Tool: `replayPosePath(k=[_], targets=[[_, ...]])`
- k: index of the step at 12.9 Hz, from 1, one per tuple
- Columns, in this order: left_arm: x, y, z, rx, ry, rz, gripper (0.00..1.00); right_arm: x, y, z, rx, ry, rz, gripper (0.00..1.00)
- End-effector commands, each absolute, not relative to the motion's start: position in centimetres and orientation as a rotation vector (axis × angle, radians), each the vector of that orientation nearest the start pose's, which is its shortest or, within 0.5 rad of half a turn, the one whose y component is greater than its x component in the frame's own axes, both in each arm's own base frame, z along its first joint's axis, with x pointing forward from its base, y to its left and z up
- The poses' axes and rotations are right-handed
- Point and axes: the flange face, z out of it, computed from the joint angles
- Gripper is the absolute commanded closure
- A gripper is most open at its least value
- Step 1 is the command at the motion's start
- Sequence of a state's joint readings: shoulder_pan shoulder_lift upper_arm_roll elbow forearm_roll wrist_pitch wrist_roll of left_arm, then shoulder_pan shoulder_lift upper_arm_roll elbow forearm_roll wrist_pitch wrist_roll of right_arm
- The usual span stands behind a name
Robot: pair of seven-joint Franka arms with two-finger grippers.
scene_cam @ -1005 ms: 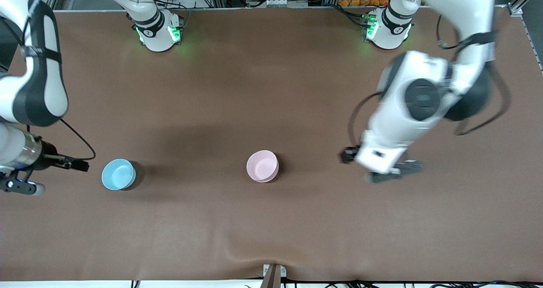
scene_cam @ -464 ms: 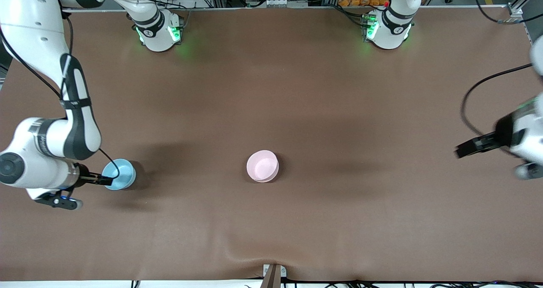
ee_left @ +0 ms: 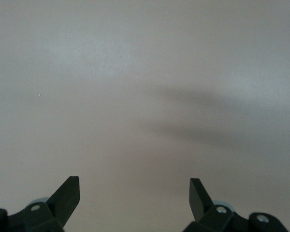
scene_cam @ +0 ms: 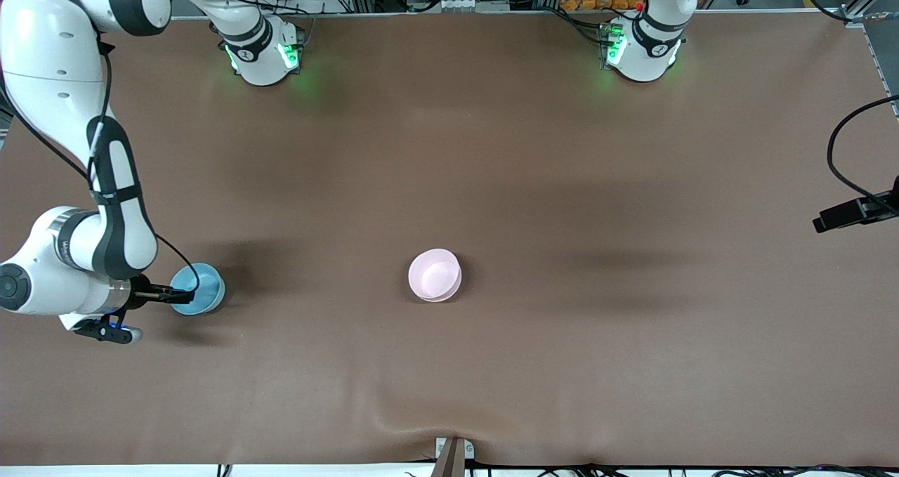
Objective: Stack pink and blue bowls on white bowl
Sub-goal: 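Grasp the blue bowl rim with the right gripper and lift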
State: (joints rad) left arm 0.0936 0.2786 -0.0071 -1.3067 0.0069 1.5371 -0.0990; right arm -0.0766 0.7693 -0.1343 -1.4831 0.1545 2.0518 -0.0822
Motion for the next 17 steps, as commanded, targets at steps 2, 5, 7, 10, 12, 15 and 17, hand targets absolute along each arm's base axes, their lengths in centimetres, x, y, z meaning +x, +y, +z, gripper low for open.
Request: replayPosePath(k=[2, 5, 7, 10, 12, 15, 17], targets=[[58.1, 2.5, 59.9, -3.135, -0.212, 0.026, 0.0, 67.2, -13.2, 18.9, -3.02, 0.207, 0.324, 0.0], [57.0, 0.6, 58.7, -3.14, -0.186, 0.027, 0.0, 67.2, -13.4, 19.1, -3.018, 0.211, 0.323, 1.0], [57.6, -0.1, 58.5, -3.147, -0.185, 0.008, 0.0, 67.2, -13.5, 19.1, -3.017, 0.162, 0.32, 1.0], [60.3, -0.2, 58.8, -3.15, -0.161, -0.034, 0.0, 67.2, -13.2, 19.6, -3.01, 0.134, 0.338, 1.0], [60.3, -0.3, 59.2, -3.15, -0.171, -0.043, 0.0, 67.5, -12.3, 21.3, -2.998, 0.113, 0.354, 1.0], [59.4, -0.7, 61.1, -3.143, -0.158, -0.058, 0.0, 68.3, -8.6, 26.7, -2.957, 0.034, 0.328, 1.0], [58.3, -1.1, 62.3, -3.155, -0.151, -0.045, 0.0, 68.1, -4.3, 31.5, -2.878, 0.009, 0.327, 1.0]])
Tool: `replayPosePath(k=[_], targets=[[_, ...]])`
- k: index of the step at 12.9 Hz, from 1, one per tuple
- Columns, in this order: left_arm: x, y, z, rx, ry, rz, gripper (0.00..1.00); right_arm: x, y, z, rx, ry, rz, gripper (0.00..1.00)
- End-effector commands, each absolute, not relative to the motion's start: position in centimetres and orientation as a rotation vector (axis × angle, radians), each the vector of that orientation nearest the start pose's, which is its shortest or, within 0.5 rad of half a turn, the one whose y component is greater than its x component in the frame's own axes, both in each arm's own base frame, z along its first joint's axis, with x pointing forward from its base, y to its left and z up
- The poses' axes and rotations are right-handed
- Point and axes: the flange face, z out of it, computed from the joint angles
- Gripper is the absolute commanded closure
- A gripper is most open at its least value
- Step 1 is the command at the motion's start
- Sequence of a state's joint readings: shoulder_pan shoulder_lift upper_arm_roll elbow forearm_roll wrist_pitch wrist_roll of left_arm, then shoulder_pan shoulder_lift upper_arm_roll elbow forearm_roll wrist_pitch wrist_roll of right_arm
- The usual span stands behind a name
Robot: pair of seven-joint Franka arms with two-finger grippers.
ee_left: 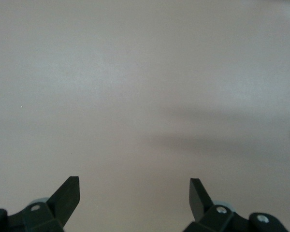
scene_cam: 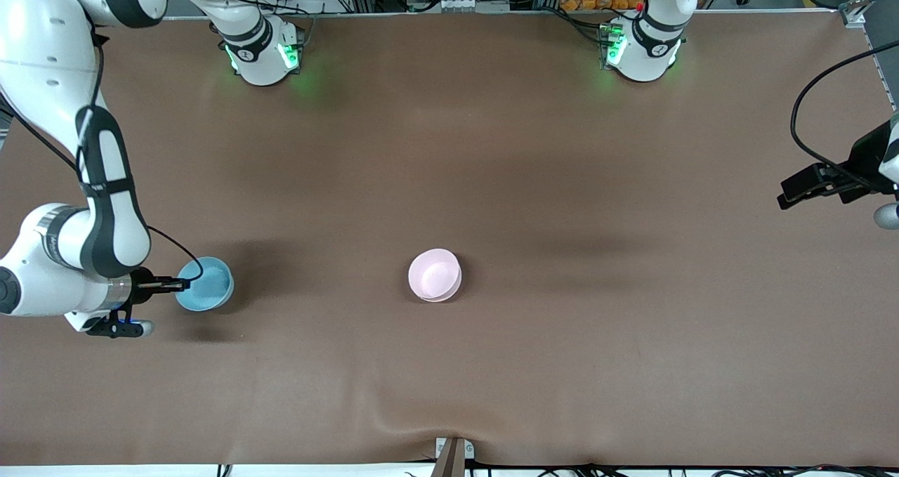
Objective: Stack pink and blue bowls on white bowl
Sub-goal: 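Grasp the blue bowl rim with the right gripper and lift, then carry the blue bowl with the right gripper onto the pink bowl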
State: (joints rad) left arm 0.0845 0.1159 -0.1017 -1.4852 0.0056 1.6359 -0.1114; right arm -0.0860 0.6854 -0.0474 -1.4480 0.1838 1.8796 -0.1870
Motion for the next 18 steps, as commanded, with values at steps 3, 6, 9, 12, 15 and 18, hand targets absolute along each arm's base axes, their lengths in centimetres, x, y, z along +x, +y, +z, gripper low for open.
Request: replayPosePath(k=[3, 6, 9, 12, 15, 18], targets=[[58.0, -1.1, 61.8, -3.136, -0.184, 0.009, 0.0, 67.4, 4.2, 36.7, -2.703, 0.093, 0.346, 1.0], [58.1, 0.0, 61.9, -3.149, -0.218, -0.001, 0.0, 66.7, 14.2, 38.9, -2.676, 0.055, 0.37, 1.0], [58.4, -0.8, 60.8, -3.138, -0.191, 0.021, 0.0, 65.3, 23.3, 39.7, -2.706, 0.194, 0.345, 1.0], [58.4, -0.8, 60.9, -3.138, -0.191, 0.016, 0.0, 63.2, 30.2, 38.6, -2.721, 0.236, 0.315, 1.0], [58.4, 0.0, 60.9, -3.136, -0.208, 0.016, 0.0, 60.9, 33.9, 34.4, -2.73, 0.345, 0.288, 1.0], [58.5, 0.0, 60.9, -3.137, -0.208, 0.011, 0.0, 59.4, 35.4, 30.6, -2.731, 0.36, 0.241, 1.0]])
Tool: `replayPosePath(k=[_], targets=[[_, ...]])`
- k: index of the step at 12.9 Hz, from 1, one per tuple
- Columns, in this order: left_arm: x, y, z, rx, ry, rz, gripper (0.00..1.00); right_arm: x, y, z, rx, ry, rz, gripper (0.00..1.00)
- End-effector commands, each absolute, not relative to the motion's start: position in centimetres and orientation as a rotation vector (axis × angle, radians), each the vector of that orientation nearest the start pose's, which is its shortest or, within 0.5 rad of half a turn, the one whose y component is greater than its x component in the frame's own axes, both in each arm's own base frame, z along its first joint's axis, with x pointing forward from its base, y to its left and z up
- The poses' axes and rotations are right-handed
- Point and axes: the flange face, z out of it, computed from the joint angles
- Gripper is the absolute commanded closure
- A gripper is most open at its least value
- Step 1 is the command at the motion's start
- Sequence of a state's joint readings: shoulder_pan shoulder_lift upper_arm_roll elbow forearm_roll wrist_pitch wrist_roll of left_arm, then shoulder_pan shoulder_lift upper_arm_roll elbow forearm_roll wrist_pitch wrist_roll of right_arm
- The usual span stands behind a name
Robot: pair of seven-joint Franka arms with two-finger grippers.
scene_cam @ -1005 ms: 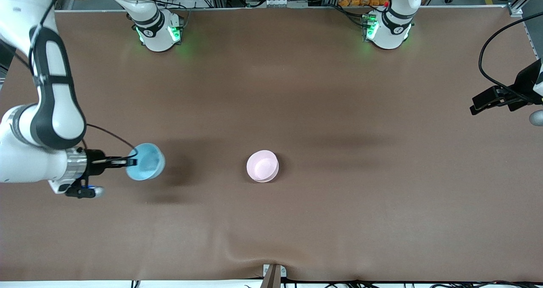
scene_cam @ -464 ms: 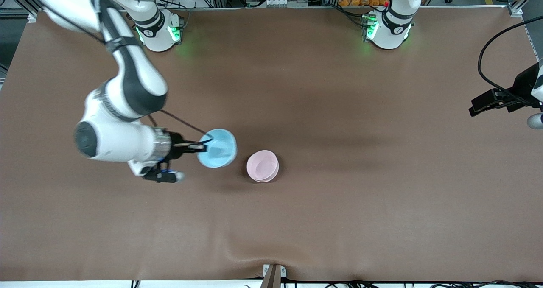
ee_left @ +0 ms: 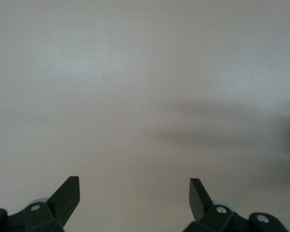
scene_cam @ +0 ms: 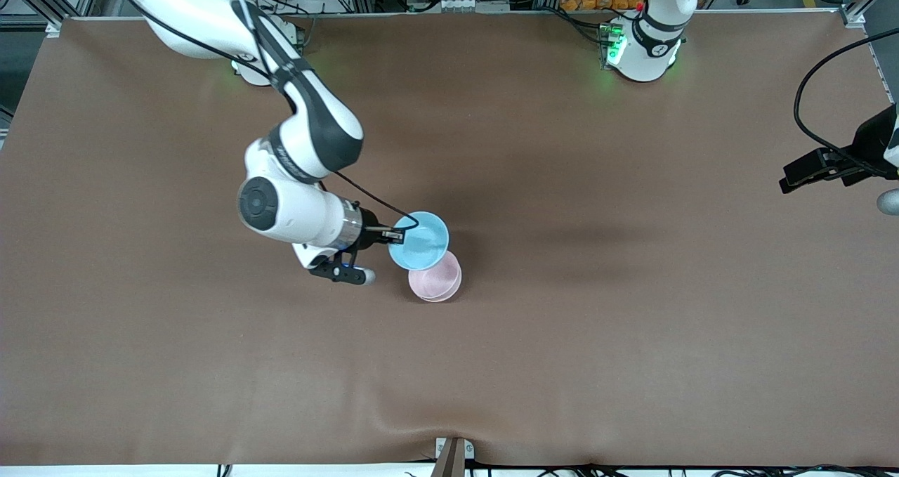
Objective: Stack pink and blue bowls on white bowl
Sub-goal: 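Carry the blue bowl with the right gripper onto the pink bowl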
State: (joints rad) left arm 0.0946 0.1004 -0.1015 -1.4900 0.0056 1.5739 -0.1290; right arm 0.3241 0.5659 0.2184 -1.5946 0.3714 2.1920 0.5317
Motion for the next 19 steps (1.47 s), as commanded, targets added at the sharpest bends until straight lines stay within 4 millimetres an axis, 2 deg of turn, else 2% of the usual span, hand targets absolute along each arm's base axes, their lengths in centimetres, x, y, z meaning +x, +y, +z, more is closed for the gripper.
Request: replayPosePath(k=[1, 3, 5, 8, 11, 14, 15, 17, 18, 19], targets=[[58.5, 0.0, 60.9, -3.137, -0.208, 0.011, 0.0, 59.1, 35.9, 29.6, -2.73, 0.361, 0.227, 1.0], [58.5, 0.0, 60.9, -3.137, -0.208, 0.011, 0.0, 58.9, 36.3, 27.8, -2.729, 0.376, 0.225, 1.0], [58.5, 0.1, 60.9, -3.137, -0.21, 0.009, 0.0, 58.9, 37.2, 27.0, -2.718, 0.389, 0.179, 1.0], [58.6, 0.1, 61.0, -3.137, -0.208, 0.004, 0.0, 59.6, 37.0, 25.1, -2.701, 0.422, 0.116, 1.0], [58.7, 0.2, 61.0, -3.137, -0.21, -0.008, 0.0, 59.8, 37.0, 24.6, -2.695, 0.43, 0.107, 1.0], [58.8, 0.2, 61.0, -3.136, -0.208, -0.013, 0.0, 60.2, 37.2, 23.2, -2.679, 0.452, 0.058, 1.0], [58.8, 0.2, 61.0, -3.137, -0.203, -0.015, 0.0, 59.8, 37.8, 23.2, -2.681, 0.437, 0.057, 1.0], [58.8, 0.2, 61.0, -3.138, -0.201, -0.015, 0.0, 59.8, 37.8, 23.1, -2.683, 0.437, 0.06, 1.0], [58.8, 0.2, 61.0, -3.138, -0.201, -0.015, 0.0, 59.8, 37.8, 23.1, -2.683, 0.435, 0.06, 0.95], [58.8, 0.2, 61.0, -3.137, -0.201, -0.018, 0.0, 59.8, 37.7, 23.1, -2.688, 0.418, 0.063, 0.6]])
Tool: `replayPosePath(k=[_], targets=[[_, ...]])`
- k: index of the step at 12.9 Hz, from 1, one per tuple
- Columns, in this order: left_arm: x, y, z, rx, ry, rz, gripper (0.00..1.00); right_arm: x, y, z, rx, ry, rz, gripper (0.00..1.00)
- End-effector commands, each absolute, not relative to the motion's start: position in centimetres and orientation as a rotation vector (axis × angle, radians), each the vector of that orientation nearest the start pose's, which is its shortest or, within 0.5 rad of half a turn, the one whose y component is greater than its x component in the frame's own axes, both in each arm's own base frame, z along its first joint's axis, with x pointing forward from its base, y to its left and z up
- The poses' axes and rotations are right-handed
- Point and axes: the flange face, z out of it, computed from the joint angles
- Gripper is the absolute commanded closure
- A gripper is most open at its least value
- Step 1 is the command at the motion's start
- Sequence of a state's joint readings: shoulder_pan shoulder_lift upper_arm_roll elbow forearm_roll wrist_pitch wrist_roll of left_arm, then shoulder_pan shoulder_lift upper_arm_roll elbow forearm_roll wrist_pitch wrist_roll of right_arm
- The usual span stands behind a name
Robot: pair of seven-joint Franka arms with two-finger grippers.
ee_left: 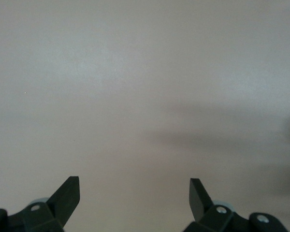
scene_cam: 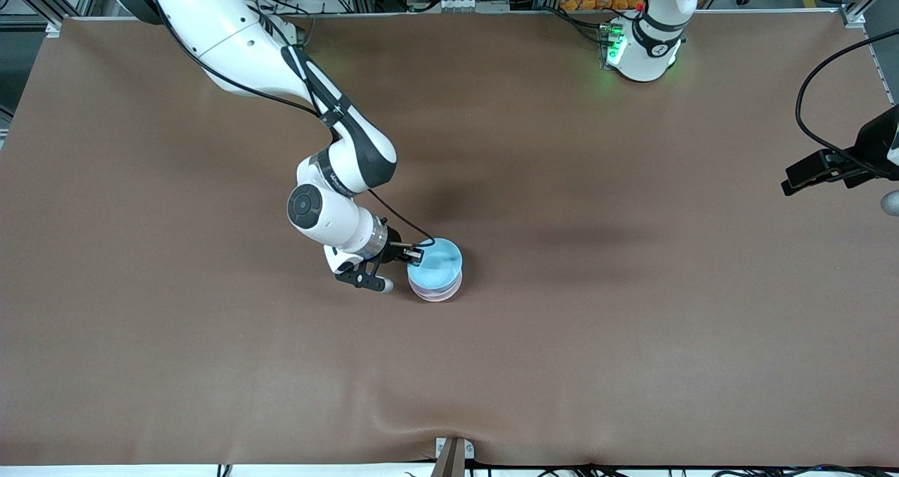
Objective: Stack pink and blue bowls on white bowl
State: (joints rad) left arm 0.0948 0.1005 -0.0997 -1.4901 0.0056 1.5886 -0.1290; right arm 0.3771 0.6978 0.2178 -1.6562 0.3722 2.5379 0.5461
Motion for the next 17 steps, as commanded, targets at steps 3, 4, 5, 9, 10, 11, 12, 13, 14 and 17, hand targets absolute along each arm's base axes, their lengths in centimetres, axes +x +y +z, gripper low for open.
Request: replayPosePath(k=[3, 4, 5, 9, 10, 11, 12, 13, 14, 17], targets=[[58.8, 0.2, 61.0, -3.138, -0.201, -0.015, 0.0, 59.9, 37.4, 23.5, -2.685, 0.436, 0.065, 0.0], [58.8, 0.2, 60.9, -3.137, -0.201, -0.013, 0.0, 60.0, 37.5, 23.9, -2.683, 0.432, 0.06, 0.0], [58.8, 0.2, 60.9, -3.138, -0.201, -0.013, 0.0, 60.0, 37.4, 24.1, -2.682, 0.433, 0.056, 0.0], [58.8, 0.2, 60.9, -3.138, -0.201, -0.013, 0.0, 60.2, 37.1, 26.8, -2.673, 0.449, 0.057, 0.0], [58.8, 0.2, 61.0, -3.138, -0.201, -0.015, 0.0, 60.6, 36.0, 28.3, -2.676, 0.46, 0.075, 0.0], [58.8, 0.2, 60.9, -3.138, -0.201, -0.013, 0.0, 61.2, 34.3, 30.1, -2.678, 0.472, 0.097, 0.0], [58.8, 0.2, 60.9, -3.139, -0.198, -0.013, 0.0, 61.7, 32.6, 31.9, -2.69, 0.472, 0.109, 0.0], [58.8, 0.4, 61.0, -3.138, -0.198, -0.015, 0.0, 62.3, 30.5, 33.7, -2.691, 0.492, 0.104, 0.0], [58.8, 0.4, 61.0, -3.138, -0.198, -0.015, 0.0, 63.1, 27.7, 35.3, -2.709, 0.507, 0.066, 0.0], [58.8, 0.3, 60.9, -3.139, -0.196, -0.013, 0.0, 64.5, 15.8, 39.5, -2.862, 0.409, 0.056, 0.0]])
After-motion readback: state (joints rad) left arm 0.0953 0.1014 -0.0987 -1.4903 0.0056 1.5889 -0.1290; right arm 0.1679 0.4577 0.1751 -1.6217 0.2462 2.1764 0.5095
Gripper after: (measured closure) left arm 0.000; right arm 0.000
